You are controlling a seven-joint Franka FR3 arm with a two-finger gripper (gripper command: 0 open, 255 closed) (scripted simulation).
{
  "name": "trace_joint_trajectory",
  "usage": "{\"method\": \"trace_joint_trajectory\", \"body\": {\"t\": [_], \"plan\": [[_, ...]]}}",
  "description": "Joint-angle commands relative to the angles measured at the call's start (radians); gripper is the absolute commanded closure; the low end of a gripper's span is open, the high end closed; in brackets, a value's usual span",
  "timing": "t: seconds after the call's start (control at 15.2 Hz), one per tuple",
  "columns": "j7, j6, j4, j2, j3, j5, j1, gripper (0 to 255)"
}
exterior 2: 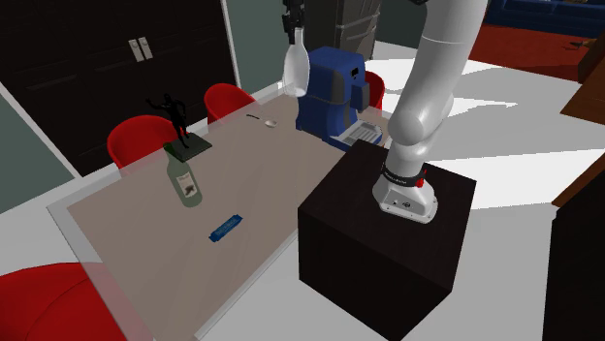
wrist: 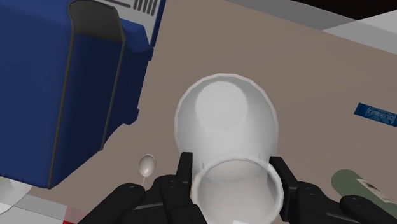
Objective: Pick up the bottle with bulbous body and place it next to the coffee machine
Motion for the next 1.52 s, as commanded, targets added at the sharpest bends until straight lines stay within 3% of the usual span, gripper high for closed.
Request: {"method": "trace_joint_trajectory", "body": {"t": [0.0, 1.45], "plan": [[0.001, 0.026, -0.029, -0.004, 0.000, -0.001, 0.000, 255], [0.002, 0.315, -0.281, 0.033, 0.000, 0.004, -0.001, 255]]}}
